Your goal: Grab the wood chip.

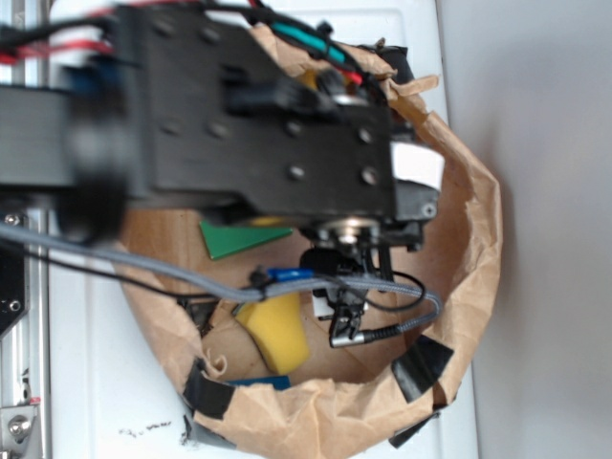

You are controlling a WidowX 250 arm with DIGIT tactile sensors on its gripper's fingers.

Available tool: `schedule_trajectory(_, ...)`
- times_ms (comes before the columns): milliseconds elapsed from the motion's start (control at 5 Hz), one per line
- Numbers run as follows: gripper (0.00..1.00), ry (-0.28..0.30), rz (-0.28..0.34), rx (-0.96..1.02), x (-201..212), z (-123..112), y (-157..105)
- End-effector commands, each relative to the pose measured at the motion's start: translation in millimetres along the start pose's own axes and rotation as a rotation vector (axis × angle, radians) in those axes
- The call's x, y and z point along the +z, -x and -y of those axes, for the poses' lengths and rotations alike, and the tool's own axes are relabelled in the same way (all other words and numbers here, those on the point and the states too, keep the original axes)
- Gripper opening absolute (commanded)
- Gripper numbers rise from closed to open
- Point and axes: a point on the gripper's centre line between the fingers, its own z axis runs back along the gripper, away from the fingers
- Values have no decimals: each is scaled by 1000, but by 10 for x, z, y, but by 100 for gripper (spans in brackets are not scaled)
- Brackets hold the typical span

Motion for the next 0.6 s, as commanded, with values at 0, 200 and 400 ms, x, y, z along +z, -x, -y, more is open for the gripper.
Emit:
schedule_trajectory(0,100,50,75,-34,-239,-211,-96)
schedule_trajectory(200,100,47,111,-35,-328,-288,-41)
schedule_trajectory(400,100,52,132,-57,-416,-324,-41)
